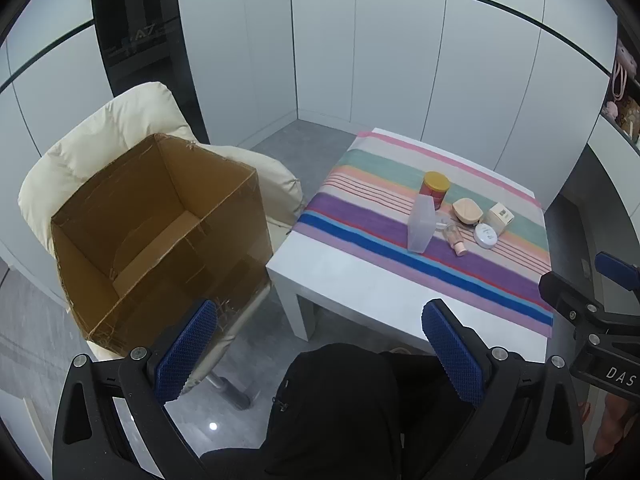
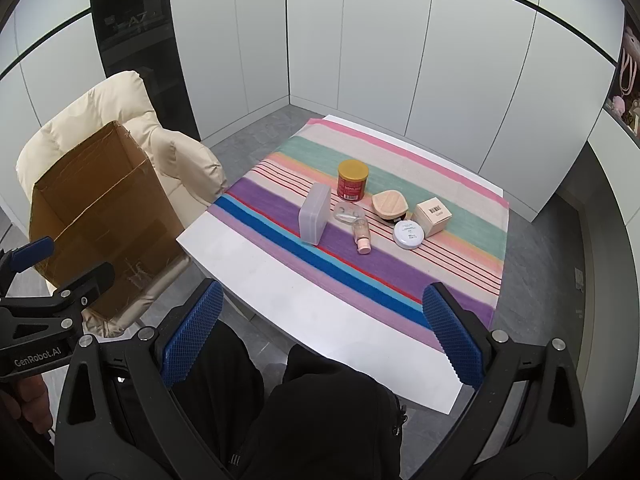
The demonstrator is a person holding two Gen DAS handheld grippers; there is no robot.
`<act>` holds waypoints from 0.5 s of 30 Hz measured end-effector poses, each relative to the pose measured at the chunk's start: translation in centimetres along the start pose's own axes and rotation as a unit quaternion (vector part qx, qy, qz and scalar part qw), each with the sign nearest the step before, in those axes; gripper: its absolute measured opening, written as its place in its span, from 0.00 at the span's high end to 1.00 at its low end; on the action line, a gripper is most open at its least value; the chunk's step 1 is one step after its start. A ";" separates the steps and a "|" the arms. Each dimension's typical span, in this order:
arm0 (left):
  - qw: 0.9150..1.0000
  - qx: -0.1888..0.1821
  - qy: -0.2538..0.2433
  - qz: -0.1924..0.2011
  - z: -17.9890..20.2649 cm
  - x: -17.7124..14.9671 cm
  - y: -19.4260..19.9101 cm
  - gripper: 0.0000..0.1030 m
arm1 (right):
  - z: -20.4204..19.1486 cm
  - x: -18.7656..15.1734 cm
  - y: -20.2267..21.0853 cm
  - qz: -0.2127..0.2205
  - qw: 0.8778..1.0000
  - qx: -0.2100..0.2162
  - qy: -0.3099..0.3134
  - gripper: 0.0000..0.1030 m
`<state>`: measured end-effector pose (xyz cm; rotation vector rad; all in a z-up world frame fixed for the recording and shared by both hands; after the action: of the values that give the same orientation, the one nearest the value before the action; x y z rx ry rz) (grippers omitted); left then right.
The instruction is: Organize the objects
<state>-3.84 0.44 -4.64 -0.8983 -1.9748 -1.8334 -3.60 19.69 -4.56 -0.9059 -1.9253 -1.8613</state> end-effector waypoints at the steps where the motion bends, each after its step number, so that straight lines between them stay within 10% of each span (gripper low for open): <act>1: 1.000 0.001 0.001 0.000 0.0 0.0 0.0 0.00 | 0.0 0.0 0.0 0.000 1.000 0.000 0.000 0.01; 15: 1.000 0.006 0.005 0.001 -0.4 -0.1 -0.1 0.00 | 0.0 0.0 -0.1 0.000 1.000 0.000 0.000 0.01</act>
<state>-3.93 0.07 -4.76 -0.8860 -1.9763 -1.8199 -3.70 19.69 -4.66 -0.9055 -1.9254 -1.8609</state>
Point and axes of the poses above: each gripper's, at about its wrist camera, not at the fingertips, and y roughly against the way its jaws point, z to its right, x to its top, the point moved 6 cm from there along -y, roughly the way its jaws point, and after that the axes turned 12 degrees about -y, right-handed, at the moved point
